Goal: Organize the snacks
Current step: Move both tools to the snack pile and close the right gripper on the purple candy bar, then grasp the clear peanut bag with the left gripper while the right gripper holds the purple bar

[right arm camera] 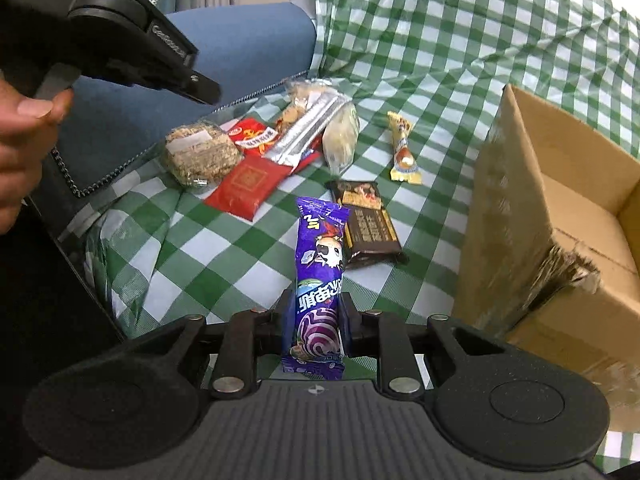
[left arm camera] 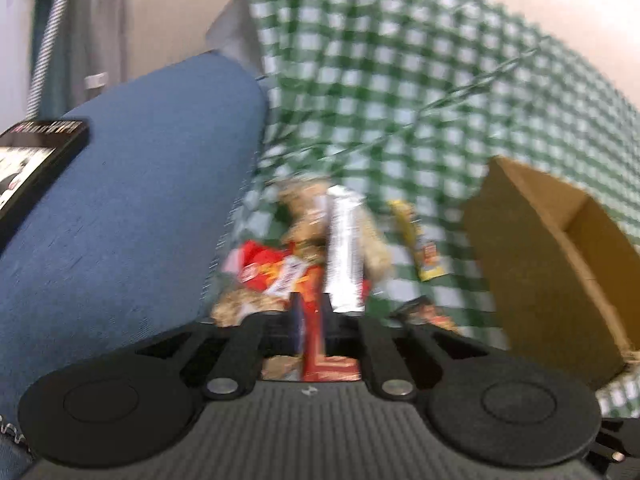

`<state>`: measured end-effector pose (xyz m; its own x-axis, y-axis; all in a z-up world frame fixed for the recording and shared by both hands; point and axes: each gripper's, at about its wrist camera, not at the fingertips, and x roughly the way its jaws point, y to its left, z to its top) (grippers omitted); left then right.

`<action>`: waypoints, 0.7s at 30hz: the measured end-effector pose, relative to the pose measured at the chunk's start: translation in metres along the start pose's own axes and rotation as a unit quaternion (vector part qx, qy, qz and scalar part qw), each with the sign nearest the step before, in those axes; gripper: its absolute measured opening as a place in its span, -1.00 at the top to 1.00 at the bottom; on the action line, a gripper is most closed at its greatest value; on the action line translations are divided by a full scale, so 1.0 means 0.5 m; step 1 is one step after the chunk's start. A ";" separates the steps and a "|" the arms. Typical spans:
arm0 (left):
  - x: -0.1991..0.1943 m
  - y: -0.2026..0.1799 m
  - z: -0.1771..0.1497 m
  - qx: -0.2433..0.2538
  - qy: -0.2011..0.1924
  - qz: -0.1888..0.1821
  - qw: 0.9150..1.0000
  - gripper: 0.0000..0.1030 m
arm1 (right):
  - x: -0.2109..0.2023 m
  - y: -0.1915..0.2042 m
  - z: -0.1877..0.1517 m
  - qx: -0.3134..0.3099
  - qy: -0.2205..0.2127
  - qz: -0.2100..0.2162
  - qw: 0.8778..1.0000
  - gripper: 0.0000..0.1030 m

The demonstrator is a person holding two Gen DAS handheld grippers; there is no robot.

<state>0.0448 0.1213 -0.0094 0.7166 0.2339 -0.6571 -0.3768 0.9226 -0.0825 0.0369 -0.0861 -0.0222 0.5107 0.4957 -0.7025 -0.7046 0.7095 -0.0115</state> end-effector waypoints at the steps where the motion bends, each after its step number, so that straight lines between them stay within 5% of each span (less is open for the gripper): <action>1: 0.009 0.000 0.000 0.004 0.006 0.024 1.000 -0.01 | 0.006 0.000 -0.001 0.000 0.005 0.001 1.000 0.54; 2: 0.015 -0.005 -0.002 0.010 0.010 0.043 0.999 -0.27 | 0.011 0.002 -0.003 0.000 0.009 0.001 1.000 0.54; 7: 0.079 -0.062 -0.013 0.090 0.062 0.120 0.987 -0.60 | 0.034 0.001 -0.008 -0.003 0.029 0.006 1.000 0.34; 11: 0.144 -0.092 -0.030 0.145 0.105 0.198 0.964 -0.69 | 0.044 -0.001 -0.011 -0.005 0.035 0.010 0.999 0.21; 15: 0.189 -0.101 -0.042 0.177 0.117 0.228 0.950 -0.63 | 0.054 -0.004 -0.016 -0.002 0.049 0.015 0.999 0.13; 18: 0.188 -0.099 -0.040 0.175 0.105 0.221 0.954 -0.61 | 0.056 -0.003 -0.017 -0.005 0.051 0.017 0.999 0.12; 21: 0.138 -0.116 -0.036 0.170 0.050 0.203 0.963 -0.61 | 0.061 -0.004 -0.016 -0.007 0.050 0.018 0.999 0.12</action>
<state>0.1055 0.0785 -0.0632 0.4846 0.5815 -0.6535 -0.3879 0.8125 0.4352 0.0499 -0.0762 -0.0492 0.4341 0.4673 -0.7702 -0.7285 0.6851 0.0051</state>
